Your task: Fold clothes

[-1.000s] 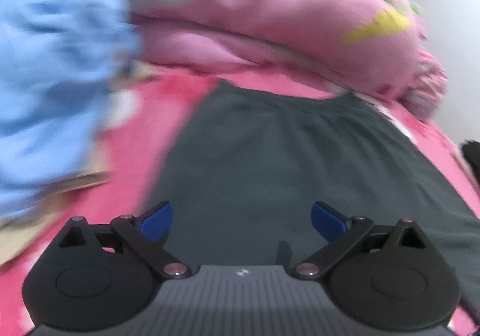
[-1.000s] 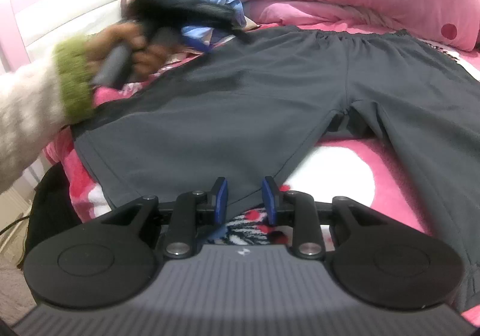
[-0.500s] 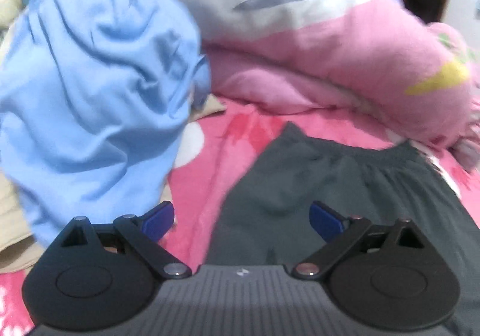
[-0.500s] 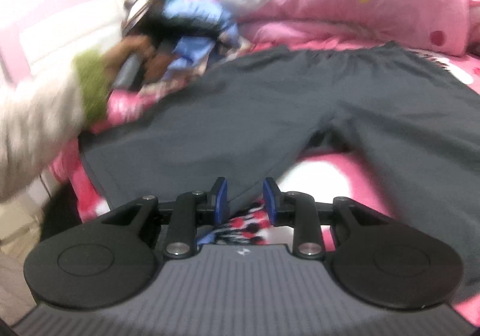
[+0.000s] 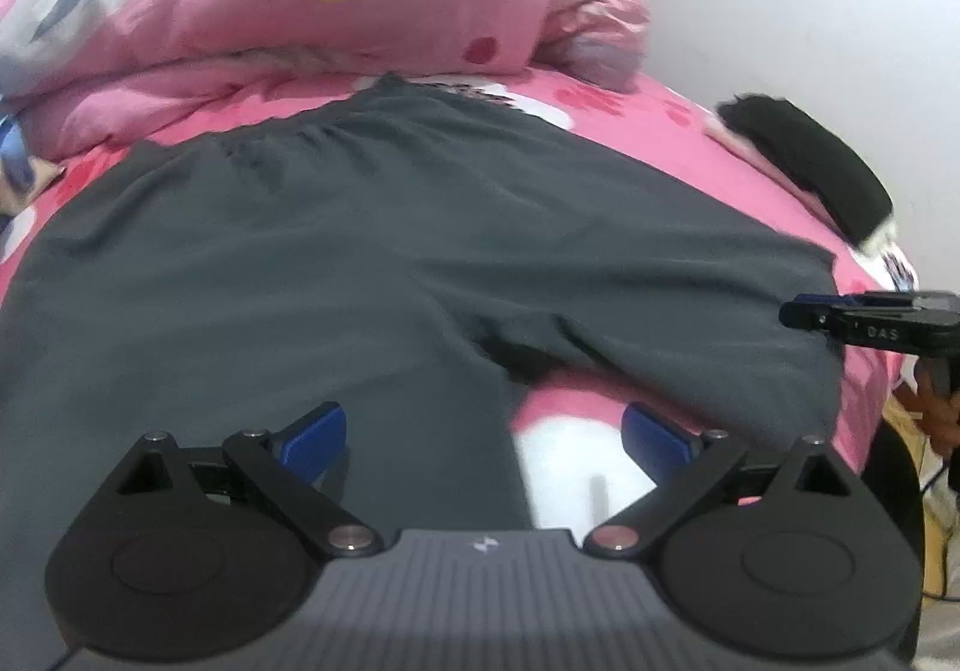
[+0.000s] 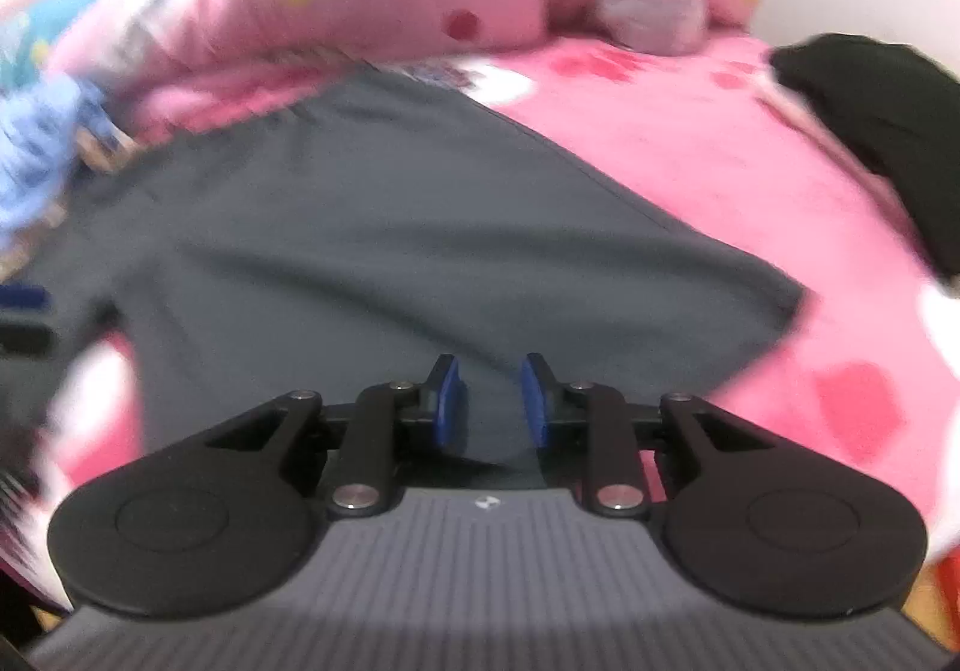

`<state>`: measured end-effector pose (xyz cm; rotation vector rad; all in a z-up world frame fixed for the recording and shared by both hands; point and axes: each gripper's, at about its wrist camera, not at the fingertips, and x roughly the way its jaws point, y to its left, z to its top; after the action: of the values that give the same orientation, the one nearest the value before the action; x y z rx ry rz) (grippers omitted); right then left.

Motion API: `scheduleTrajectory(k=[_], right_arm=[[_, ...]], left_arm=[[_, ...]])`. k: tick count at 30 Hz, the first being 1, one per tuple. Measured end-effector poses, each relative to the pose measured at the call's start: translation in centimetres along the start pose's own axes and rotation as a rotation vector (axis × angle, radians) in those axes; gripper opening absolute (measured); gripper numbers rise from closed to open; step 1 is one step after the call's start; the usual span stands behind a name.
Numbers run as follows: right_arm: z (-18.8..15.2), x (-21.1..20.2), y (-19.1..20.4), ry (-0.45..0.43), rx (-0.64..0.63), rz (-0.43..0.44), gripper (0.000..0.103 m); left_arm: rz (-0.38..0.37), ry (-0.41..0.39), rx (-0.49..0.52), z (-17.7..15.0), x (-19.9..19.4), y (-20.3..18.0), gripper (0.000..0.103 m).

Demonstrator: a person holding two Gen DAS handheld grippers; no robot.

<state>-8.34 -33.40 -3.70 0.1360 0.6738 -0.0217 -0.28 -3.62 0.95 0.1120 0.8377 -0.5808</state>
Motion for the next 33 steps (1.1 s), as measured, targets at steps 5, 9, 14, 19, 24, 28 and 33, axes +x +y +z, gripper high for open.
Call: scheduleTrajectory(k=[5,9,14,19,24,28,33], right_arm=[[-1.0,-3.1,-3.6,-0.031,0.052,-0.084,0.022],[1.0,-3.4,-5.1,-0.094,0.122,-0.026,0.022],[2.1,-2.1,-1.5,-0.099,0.073,0.155,0.022],[-1.7,-2.6,3.2,-0.018,-0.143,0.277,0.022],[-3.2,-5.1,6.3,-0.016,-0.327,0.415,0.02],[-3.6,-5.3,7.2,0.0,-0.375,0.437,0.022],[-4.1,-5.6,8.3,0.02,-0.434,0.464,0.023]], left_arm=[[-0.034,-0.049,0.086,0.3,-1.1,-3.2,0.099],[-0.131,-0.056,0.187,0.8,-0.2,-7.6,0.099],[-0.173,0.02,0.294,-0.3,2.9,-11.4,0.098],[-0.251,0.12,0.314,-2.9,2.5,-11.2,0.095],[-0.278,0.133,0.28,-4.3,-1.0,-9.3,0.095],[-0.261,0.094,0.174,-3.8,-2.8,-7.5,0.095],[-0.263,0.032,0.122,-3.2,-4.3,-6.7,0.095]])
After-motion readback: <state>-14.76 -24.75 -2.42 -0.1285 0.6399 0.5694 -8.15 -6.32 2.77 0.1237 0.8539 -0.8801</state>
